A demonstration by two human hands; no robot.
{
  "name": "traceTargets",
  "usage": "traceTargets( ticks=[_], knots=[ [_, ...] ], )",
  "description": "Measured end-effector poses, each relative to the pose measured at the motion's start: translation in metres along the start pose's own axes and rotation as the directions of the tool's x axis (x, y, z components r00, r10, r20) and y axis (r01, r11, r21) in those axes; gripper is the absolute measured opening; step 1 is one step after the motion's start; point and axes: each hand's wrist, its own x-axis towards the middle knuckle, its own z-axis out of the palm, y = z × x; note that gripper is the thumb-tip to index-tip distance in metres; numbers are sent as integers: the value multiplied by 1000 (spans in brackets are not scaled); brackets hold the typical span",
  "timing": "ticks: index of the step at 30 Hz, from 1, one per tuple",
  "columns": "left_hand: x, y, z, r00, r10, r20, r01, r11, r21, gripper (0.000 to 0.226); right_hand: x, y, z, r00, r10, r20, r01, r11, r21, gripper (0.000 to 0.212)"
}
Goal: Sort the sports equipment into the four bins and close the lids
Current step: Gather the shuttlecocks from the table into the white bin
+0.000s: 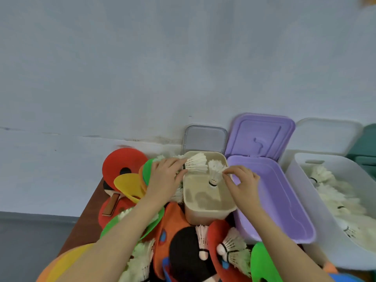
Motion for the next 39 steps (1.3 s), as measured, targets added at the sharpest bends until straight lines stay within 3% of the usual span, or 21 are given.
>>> traceTargets(
  ticks=[8, 14, 20, 24, 27, 30, 32, 39],
  knots=[
    [21, 144, 63, 996, 81, 29, -77, 990, -120, 27, 1, 84, -128, 991, 37, -129, -22, 993, 118, 6],
    [42, 250, 124, 995, 81, 51, -67, 971, -231, 28, 2, 162, -214, 976, 74, -206, -72, 997, 20, 9],
    [54, 336, 178, 980, 52, 193, 20, 936, -352, 25, 9, 225, -274, 950, 122, -286, -188, 959, -213, 9],
    [60, 366, 209, 969, -49, 243, 130, 935, -329, 27, 12, 260, -290, 964, 109, -242, -188, 925, -331, 10],
    [58, 373, 225, 935, -109, 336, 215, 931, -295, 24, 10, 277, -290, 987, 104, -122, -147, 895, -421, 12],
    [54, 374, 241, 870, -44, 491, 104, 990, -95, 31, 5, 290, -280, 976, 175, 130, -92, 872, -482, 23],
    [51, 371, 245, 841, -27, 540, 40, 999, -12, 37, 0, 295, -273, 951, 213, 223, -84, 875, -476, 30],
    [55, 348, 218, 859, -1, 511, -26, 999, 46, 43, 2, 282, -267, 966, 185, 181, -101, 914, -392, 35]
  ],
)
